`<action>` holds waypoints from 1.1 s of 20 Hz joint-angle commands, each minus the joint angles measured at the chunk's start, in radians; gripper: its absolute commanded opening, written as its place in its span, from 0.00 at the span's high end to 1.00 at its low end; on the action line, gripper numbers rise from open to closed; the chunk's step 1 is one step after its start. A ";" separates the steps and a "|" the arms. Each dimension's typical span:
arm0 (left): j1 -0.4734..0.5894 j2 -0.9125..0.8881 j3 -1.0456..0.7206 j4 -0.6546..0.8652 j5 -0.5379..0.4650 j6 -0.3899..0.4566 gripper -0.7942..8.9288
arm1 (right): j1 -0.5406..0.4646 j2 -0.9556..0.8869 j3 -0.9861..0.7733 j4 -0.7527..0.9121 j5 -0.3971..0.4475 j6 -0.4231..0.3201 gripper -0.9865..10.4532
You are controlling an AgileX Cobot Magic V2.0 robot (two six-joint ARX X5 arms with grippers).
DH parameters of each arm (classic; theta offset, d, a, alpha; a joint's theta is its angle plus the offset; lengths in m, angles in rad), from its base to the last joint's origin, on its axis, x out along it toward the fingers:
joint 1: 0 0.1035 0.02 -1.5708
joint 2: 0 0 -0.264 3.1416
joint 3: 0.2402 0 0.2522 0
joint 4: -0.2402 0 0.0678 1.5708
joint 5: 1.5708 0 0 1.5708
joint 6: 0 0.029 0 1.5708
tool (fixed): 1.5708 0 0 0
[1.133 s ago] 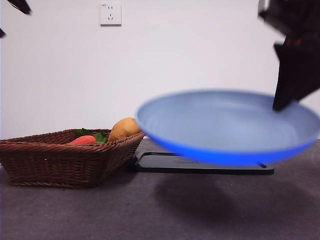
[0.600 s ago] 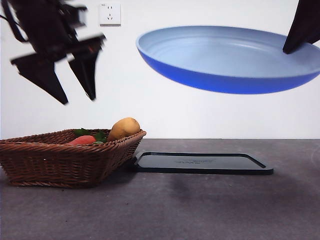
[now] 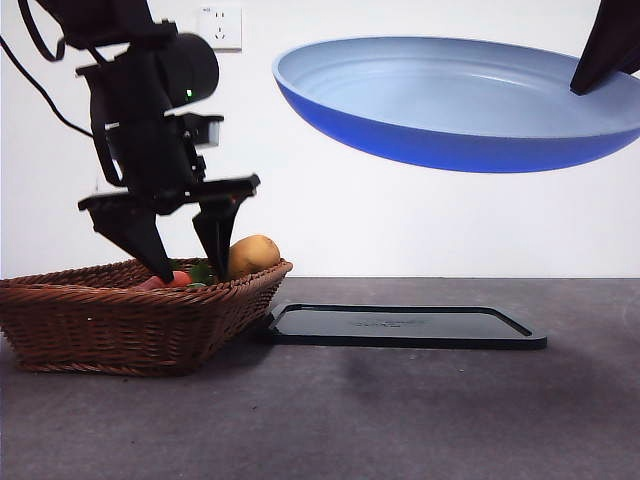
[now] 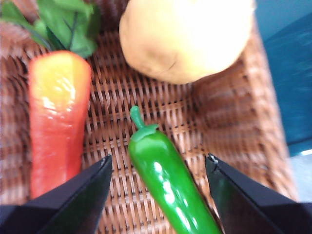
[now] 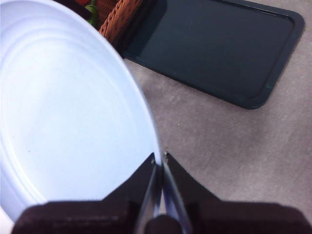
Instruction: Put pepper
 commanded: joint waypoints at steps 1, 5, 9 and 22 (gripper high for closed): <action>-0.010 0.051 0.021 0.024 -0.003 -0.019 0.57 | 0.002 0.005 0.024 0.011 -0.005 0.011 0.91; -0.010 0.105 0.021 0.036 -0.004 -0.027 0.57 | 0.002 0.005 0.024 0.012 -0.005 0.010 0.91; -0.015 0.108 0.021 0.047 -0.028 -0.026 0.62 | 0.002 0.005 0.024 0.012 -0.005 0.002 0.91; -0.014 -0.082 0.021 -0.032 -0.014 -0.026 0.78 | 0.002 0.018 0.024 0.019 -0.001 0.023 0.91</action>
